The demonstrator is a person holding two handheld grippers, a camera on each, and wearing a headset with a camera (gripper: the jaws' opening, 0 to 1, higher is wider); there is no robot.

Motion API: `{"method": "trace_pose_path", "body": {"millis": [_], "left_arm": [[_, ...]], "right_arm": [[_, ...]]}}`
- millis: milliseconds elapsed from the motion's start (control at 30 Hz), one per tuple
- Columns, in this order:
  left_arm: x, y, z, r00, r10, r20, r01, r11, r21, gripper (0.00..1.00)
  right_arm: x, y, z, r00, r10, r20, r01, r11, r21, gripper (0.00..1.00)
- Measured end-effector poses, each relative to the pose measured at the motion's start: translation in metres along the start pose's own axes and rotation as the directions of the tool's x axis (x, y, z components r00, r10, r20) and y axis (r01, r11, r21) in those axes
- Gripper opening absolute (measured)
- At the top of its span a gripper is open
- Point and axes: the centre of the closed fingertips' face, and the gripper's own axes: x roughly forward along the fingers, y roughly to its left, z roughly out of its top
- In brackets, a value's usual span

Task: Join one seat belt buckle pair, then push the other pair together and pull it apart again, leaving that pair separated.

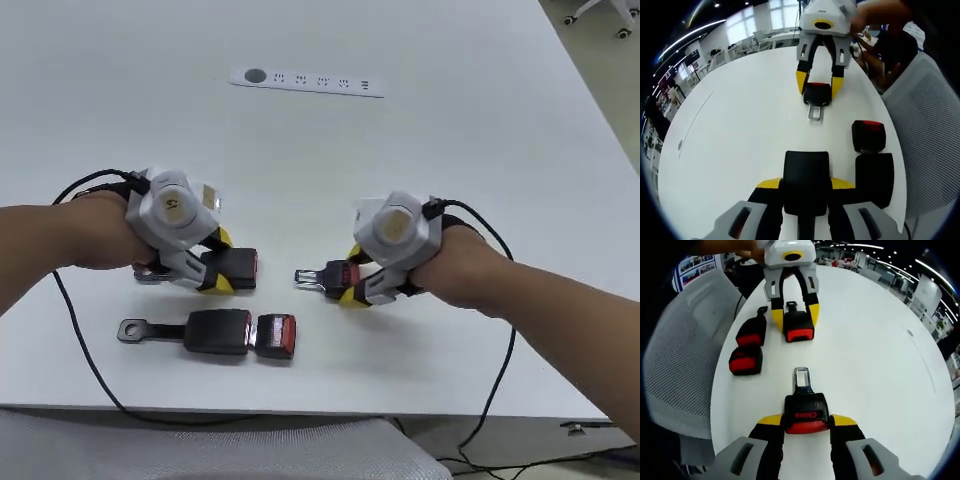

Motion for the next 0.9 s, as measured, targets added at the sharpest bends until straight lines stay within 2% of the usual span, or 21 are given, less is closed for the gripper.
{"method": "trace_pose_path", "body": {"millis": [233,300,400,533,600,767,900], "left_arm": [[0.0,0.0,0.0,1.0,-0.005,-0.002,0.005,1.0,0.0,0.34],[0.0,0.0,0.0,1.0,-0.003,-0.004,0.003,1.0,-0.005,0.34],[0.001,0.002,-0.002,0.9999,-0.007,-0.008,0.007,1.0,-0.009,0.34],[0.0,0.0,-0.001,0.9997,-0.015,-0.018,0.015,1.0,-0.003,0.34],[0.001,0.002,-0.002,0.9997,-0.017,-0.016,0.017,1.0,0.002,0.35],[0.0,-0.001,0.0,0.9997,-0.013,-0.021,0.013,1.0,0.013,0.35],[0.002,0.0,-0.002,0.9996,-0.023,-0.017,0.023,1.0,-0.006,0.36]], "right_arm": [[-0.016,-0.003,-0.026,0.9995,-0.017,-0.028,0.017,1.0,0.003,0.33],[-0.019,-0.011,-0.035,0.9985,-0.017,-0.053,0.017,1.0,-0.007,0.33],[-0.022,-0.014,-0.044,0.9977,-0.008,-0.068,0.007,1.0,-0.004,0.33],[-0.024,-0.011,-0.046,0.9977,0.003,-0.067,-0.003,1.0,0.002,0.34],[-0.024,-0.015,-0.046,0.9977,-0.015,-0.066,0.015,1.0,-0.003,0.37],[-0.025,-0.018,-0.046,0.9977,-0.024,-0.063,0.024,1.0,0.007,0.39],[-0.025,-0.019,-0.046,0.9974,-0.038,-0.062,0.038,0.999,0.002,0.41]]}}
